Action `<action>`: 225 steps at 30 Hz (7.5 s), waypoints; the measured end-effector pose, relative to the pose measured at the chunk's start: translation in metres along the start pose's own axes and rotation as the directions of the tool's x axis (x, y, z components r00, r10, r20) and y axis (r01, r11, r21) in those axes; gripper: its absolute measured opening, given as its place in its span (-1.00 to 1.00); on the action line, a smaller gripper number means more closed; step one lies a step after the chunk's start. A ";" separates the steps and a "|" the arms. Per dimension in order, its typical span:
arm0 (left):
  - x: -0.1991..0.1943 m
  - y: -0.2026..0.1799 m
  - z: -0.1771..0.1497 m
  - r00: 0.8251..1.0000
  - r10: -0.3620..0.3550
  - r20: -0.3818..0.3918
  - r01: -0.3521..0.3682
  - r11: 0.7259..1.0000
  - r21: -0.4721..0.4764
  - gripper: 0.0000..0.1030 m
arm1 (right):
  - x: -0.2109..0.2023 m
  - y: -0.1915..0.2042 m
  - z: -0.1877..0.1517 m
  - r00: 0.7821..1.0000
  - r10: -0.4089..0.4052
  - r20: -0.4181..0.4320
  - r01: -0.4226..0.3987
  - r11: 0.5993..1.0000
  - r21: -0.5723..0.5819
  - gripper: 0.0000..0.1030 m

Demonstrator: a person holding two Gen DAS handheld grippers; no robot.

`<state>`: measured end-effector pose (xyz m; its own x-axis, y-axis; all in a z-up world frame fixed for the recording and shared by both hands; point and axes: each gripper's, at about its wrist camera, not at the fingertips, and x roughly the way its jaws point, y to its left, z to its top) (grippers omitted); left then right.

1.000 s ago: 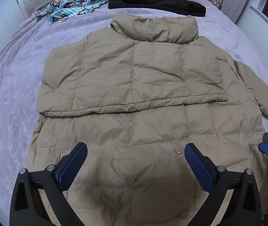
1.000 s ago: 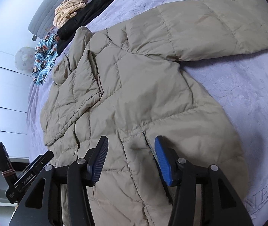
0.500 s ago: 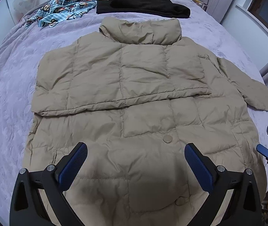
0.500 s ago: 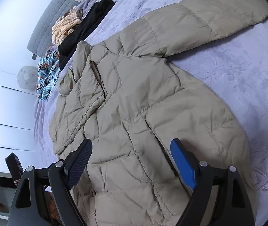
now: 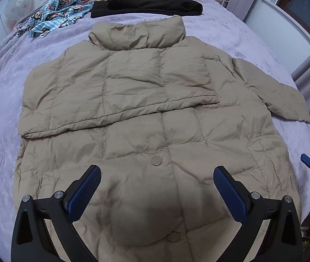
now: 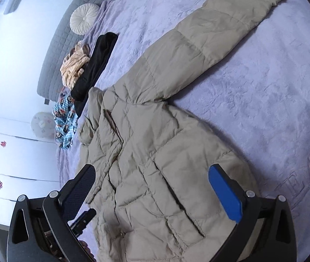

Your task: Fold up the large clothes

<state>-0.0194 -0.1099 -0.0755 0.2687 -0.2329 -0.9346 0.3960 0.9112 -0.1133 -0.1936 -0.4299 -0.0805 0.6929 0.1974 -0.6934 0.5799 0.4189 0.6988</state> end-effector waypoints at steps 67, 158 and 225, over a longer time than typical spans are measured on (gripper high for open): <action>0.032 0.158 0.074 0.986 0.141 0.085 -0.121 0.970 -0.213 1.00 | 0.275 0.231 -0.034 0.955 -0.097 -0.280 -0.113 0.754 -0.648 -0.84; 0.107 0.134 0.111 0.989 -0.084 0.119 0.107 0.974 -0.202 0.01 | 0.183 0.124 0.082 0.929 -0.371 0.019 0.304 0.730 -0.613 -0.52; -0.084 0.101 -0.130 0.990 0.082 -0.112 -0.096 0.986 -0.134 0.97 | -0.004 0.094 -0.135 0.919 -0.303 -0.252 0.201 0.910 -0.363 0.61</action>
<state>-0.1156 0.0459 -0.0520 0.2002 -0.1183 -0.9726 0.2474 0.9666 -0.0667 -0.2001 -0.2719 -0.0359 0.3529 0.2780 -0.8934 0.5110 0.7426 0.4329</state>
